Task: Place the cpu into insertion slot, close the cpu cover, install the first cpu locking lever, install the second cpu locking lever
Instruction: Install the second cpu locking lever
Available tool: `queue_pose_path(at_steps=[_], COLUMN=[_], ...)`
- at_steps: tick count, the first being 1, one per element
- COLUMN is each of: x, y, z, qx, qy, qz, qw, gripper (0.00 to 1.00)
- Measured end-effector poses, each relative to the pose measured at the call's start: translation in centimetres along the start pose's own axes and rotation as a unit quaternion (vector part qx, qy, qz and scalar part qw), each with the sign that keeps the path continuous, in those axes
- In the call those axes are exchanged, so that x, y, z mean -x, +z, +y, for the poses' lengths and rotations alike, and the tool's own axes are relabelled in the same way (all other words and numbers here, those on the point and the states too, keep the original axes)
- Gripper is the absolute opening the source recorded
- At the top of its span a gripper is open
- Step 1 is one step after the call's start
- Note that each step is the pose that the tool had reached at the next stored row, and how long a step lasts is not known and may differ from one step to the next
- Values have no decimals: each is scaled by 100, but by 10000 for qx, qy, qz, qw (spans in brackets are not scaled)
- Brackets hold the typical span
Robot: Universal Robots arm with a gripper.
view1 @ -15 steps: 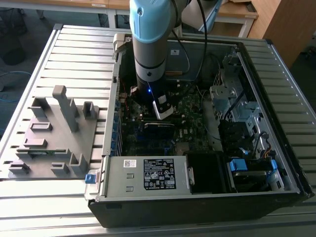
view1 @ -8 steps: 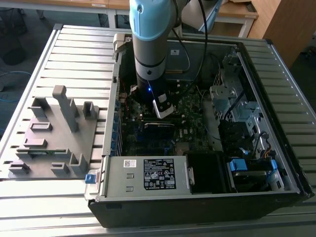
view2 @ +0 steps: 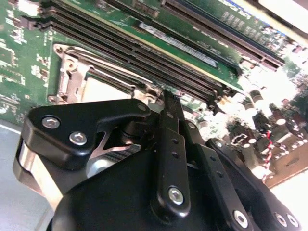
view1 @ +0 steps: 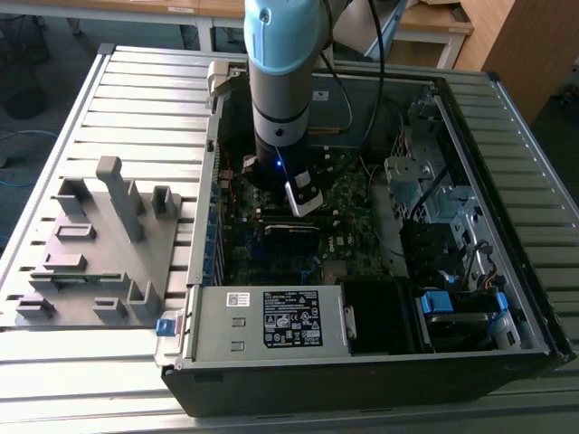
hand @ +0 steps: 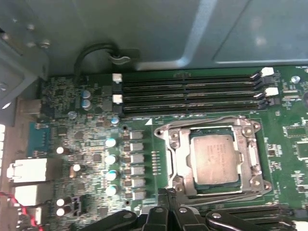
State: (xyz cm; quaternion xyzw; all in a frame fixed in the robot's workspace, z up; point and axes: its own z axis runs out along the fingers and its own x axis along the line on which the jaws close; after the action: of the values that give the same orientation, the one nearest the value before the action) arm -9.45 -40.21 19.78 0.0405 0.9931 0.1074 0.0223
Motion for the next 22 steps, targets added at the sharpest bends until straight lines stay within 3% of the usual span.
queue_pose_path(at_steps=[12, 22], x=[179, 179], y=[19, 65], z=[56, 267], qx=[0, -8], qy=[1, -2], qz=[0, -1], qw=[10000, 10000], gripper=[10, 10])
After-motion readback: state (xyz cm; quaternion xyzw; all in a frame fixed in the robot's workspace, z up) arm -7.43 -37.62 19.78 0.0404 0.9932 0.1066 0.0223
